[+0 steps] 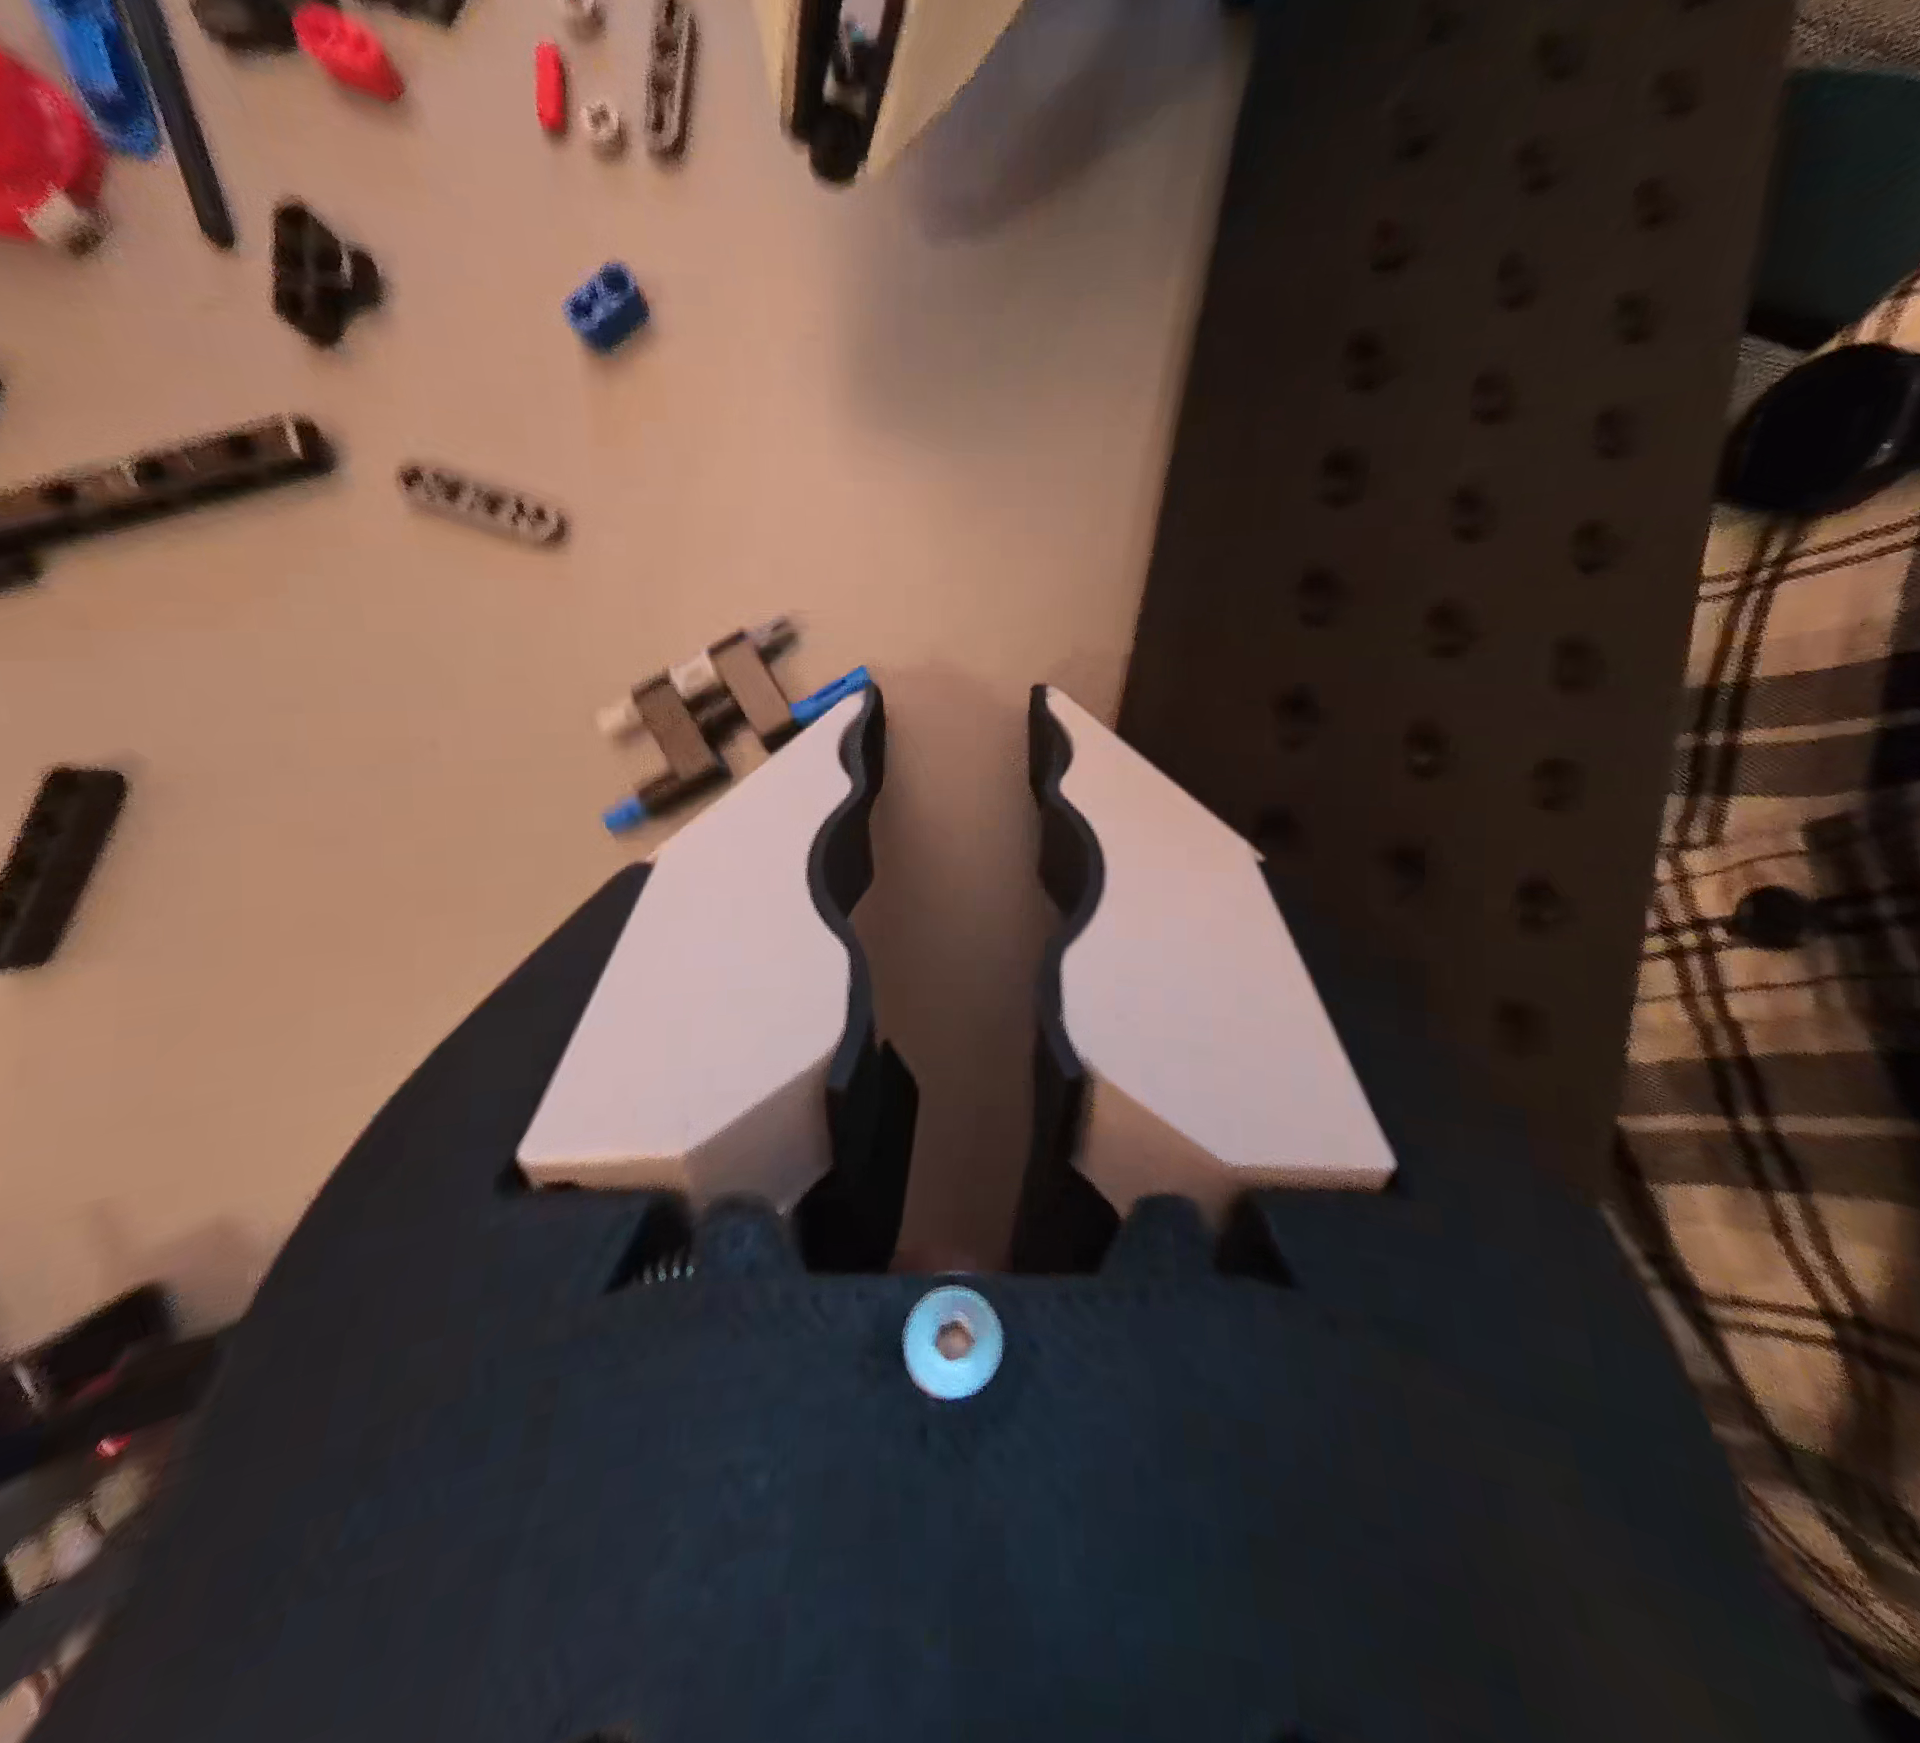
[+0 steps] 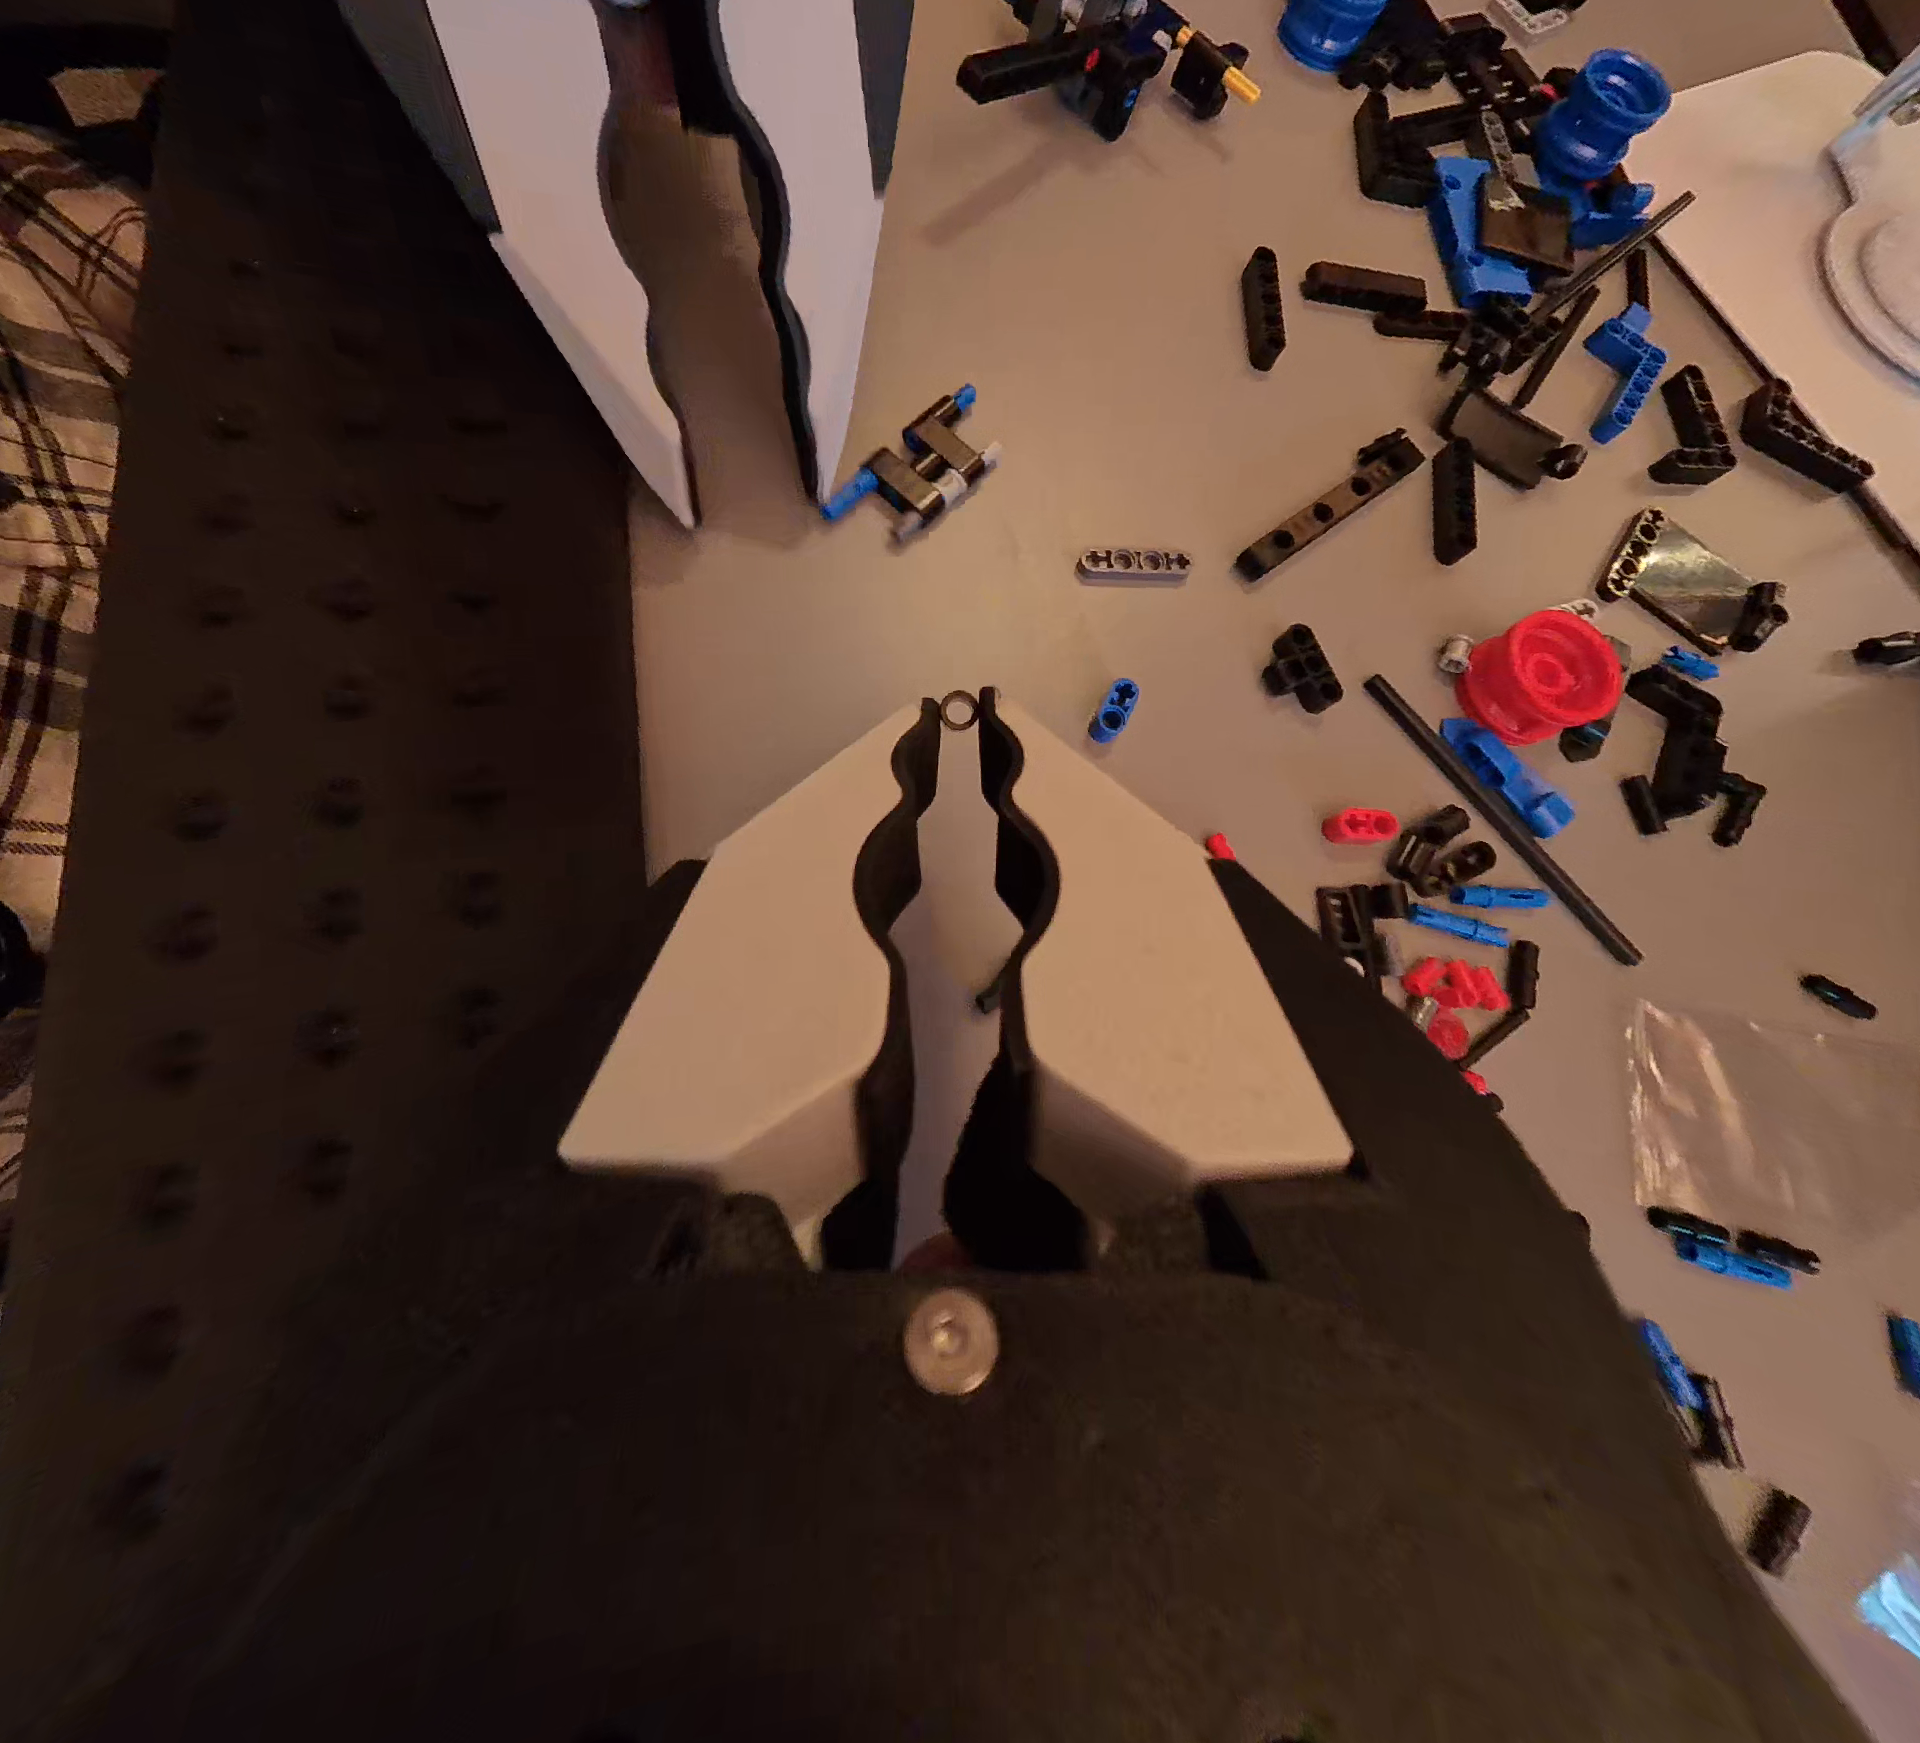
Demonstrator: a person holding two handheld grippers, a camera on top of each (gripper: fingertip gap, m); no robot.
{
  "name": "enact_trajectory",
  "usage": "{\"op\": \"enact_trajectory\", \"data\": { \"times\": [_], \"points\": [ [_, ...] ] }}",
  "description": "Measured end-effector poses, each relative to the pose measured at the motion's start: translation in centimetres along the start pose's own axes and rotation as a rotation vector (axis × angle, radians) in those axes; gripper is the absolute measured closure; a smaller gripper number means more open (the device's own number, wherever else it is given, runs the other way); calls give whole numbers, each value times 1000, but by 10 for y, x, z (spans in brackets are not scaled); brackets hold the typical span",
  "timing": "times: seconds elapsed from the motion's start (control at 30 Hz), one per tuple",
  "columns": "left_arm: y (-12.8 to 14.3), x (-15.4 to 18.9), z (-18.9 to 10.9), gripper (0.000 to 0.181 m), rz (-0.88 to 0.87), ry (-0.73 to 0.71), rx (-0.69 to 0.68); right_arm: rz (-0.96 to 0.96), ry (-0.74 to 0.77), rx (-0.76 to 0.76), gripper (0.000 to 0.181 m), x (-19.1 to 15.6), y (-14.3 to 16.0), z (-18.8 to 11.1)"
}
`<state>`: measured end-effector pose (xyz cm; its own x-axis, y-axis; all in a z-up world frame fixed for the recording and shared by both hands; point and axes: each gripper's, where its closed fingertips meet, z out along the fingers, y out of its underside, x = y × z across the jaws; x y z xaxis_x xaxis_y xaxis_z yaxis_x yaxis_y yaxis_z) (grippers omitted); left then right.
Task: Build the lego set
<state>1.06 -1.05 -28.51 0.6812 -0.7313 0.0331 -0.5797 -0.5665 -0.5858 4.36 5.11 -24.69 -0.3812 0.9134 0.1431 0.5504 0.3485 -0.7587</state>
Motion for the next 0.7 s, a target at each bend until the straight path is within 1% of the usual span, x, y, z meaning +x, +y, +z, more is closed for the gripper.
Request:
{"op": "enact_trajectory", "data": {
  "times": [0.13, 0.17, 0.27, 0.33, 0.47, 0.6, 0.7],
  "points": [
    [-26, -9, -8, 153, 101, -91, 115, 14, -13, 40, 177, -3, -7, 3],
    [-28, -12, -10, 153, 145, -129, 118, 13, -19, 44, 177, -4, -8, 5],
    [-16, -22, -8, 150, 284, -233, 23, -35, -31, 15, 177, -10, -3, 16],
    [-11, -22, -5, 150, 312, -229, 2, -101, -24, -35, 177, -13, 3, 25],
    [-8, -19, 1, 153, 312, -215, -6, -224, -3, -111, 175, -19, 14, 37],
    [-10, -16, 3, 153, 323, -213, 10, -235, -28, -105, 170, -24, 13, 37],
    [-10, -16, 3, 153, 326, -214, 20, -244, -42, -124, 169, -26, 16, 33]
  ]
}}
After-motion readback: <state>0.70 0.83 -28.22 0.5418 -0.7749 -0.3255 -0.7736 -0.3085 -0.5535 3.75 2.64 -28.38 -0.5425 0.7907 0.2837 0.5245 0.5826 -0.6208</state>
